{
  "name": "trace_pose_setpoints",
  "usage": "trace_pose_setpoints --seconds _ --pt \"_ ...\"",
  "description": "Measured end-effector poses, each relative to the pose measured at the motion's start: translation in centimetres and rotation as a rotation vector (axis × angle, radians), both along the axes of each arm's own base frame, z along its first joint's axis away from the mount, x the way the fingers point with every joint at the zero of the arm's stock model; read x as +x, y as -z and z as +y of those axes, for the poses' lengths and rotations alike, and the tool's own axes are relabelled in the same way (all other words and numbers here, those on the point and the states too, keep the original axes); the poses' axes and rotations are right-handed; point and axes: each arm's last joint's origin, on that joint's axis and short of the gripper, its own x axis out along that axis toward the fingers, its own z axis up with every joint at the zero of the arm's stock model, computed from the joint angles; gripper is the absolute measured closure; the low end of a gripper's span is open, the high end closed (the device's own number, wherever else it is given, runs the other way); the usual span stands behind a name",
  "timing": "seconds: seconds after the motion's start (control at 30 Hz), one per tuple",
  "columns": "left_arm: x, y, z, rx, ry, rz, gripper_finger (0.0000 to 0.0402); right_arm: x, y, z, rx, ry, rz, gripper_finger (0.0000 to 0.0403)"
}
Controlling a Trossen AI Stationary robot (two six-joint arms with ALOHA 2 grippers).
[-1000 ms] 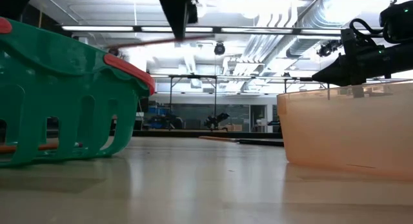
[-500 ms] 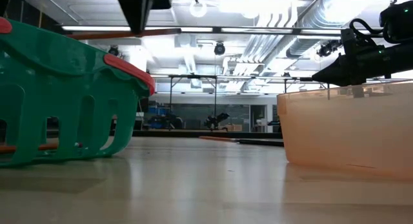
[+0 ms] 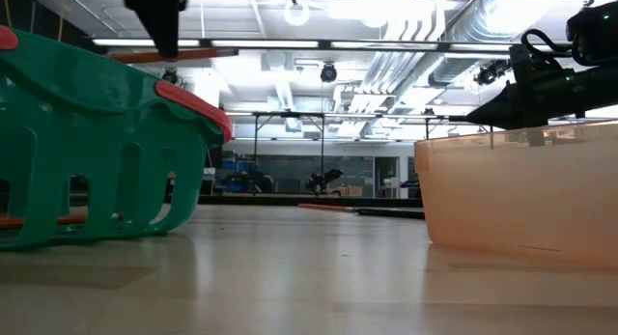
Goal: Sort pens & pencils
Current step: Put the yellow pencil into the green bin
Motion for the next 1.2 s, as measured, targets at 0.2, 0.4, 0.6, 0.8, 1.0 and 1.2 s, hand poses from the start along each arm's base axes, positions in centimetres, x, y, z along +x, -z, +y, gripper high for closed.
trace_pose_setpoints --seconds 0.2,0.4,0.6,0.8,1.0,1.2 --pt "-1.3 1.8 -0.9 0.010 -0.157 0.007 0.0399 0.0 0.0 0.0 0.000 0.000 0.000 0.0396" --pt "-2.6 4.1 -1.6 0.015 -0.254 0.063 0.0399 0.0 0.0 0.0 0.000 0.000 0.000 0.0396" --pt "-3.1 5.8 -1.5 -0.028 -0.286 0.100 0.0398 0.0 0.0 0.0 0.000 0.000 0.000 0.0396" --pt "-3.3 7.2 -1.4 -0.054 -0.298 0.101 0.0398 0.0 0.0 0.0 0.000 0.000 0.000 0.0396" --pt "-3.5 7.9 -1.4 -0.064 -0.312 0.107 0.0398 0.0 0.0 0.0 0.000 0.000 0.000 0.0396" --pt "-3.5 7.9 -1.5 -0.092 -0.323 0.117 0.0396 0.0 0.0 0.0 0.000 0.000 0.000 0.0396"
